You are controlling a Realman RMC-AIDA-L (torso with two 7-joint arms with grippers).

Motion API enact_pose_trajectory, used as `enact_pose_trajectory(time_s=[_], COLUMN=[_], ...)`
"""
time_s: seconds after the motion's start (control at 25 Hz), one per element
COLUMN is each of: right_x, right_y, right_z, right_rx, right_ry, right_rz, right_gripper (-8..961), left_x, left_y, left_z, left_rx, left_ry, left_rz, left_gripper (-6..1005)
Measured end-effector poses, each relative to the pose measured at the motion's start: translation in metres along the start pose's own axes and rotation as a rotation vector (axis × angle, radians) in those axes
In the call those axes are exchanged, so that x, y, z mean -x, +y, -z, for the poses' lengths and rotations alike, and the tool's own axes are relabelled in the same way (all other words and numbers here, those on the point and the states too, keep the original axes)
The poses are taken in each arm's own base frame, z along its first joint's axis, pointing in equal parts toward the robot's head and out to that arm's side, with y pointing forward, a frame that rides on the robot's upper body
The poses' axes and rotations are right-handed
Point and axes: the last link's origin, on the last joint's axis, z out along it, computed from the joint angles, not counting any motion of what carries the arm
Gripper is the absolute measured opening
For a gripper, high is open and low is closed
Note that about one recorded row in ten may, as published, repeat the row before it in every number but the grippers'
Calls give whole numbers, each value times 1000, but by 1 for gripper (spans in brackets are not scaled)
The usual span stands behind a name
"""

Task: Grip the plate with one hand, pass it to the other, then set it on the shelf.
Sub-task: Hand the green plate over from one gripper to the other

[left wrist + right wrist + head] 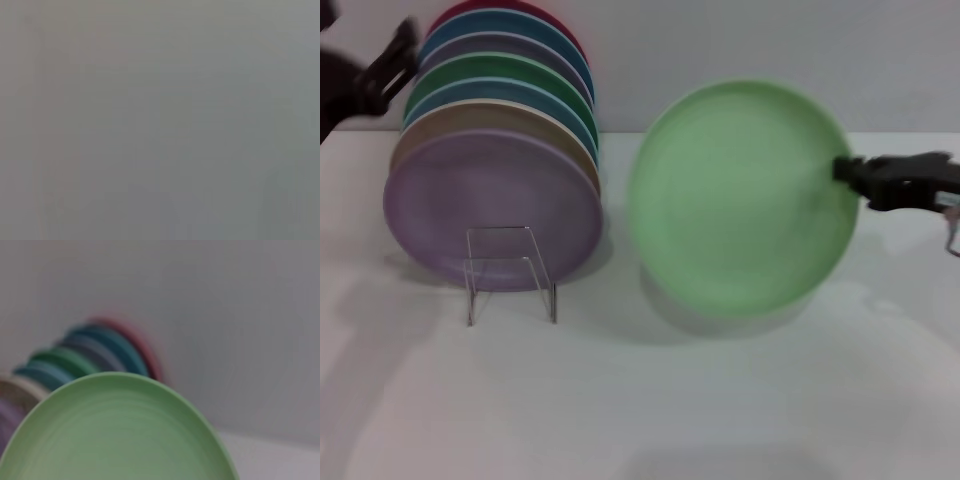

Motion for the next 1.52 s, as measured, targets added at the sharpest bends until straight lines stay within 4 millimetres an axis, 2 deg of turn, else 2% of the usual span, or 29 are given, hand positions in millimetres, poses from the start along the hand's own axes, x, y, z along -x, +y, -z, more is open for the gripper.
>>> enact_pose_trajectory(time_s=[0.24, 0.36, 0.4, 0.44, 0.52, 0.64, 0.72, 0.96, 1.2, 1.52], right_x=[-24, -33, -34, -34, -31, -26, -25, -22, -18, -19], right_y=[-20, -32, -34, -34, -33, -28, -26, -16, 1, 7], right_z=[11, 8, 5, 5, -2, -13, -21, -36, -39, -37], right_rx=[-18, -14, -7, -7, 8, 37, 53, 118, 207, 244], right_ry=[-148, -192, -202, -202, -205, -204, -198, -184, -205, -216], right_rz=[41, 17, 27, 27, 60, 88, 108, 148, 187, 187], right_gripper=[55, 60, 62, 63, 67, 72, 75, 86, 96, 109], left_x=[-68, -84, -85, -85, -83, -82, -85, -84, -69, -60], left_y=[37, 59, 75, 75, 89, 99, 100, 98, 95, 93], left_z=[-7, -10, -13, -13, -19, -25, -27, -28, -31, -32], left_rx=[160, 217, 260, 260, 315, 391, 413, 468, 513, 513], left_ry=[-40, -106, -158, -158, -215, -276, -279, -319, -380, -408], left_rz=[-41, -90, -114, -114, -119, -125, -124, -120, -92, -82], left_gripper=[785, 785, 785, 785, 784, 784, 785, 690, 656, 628])
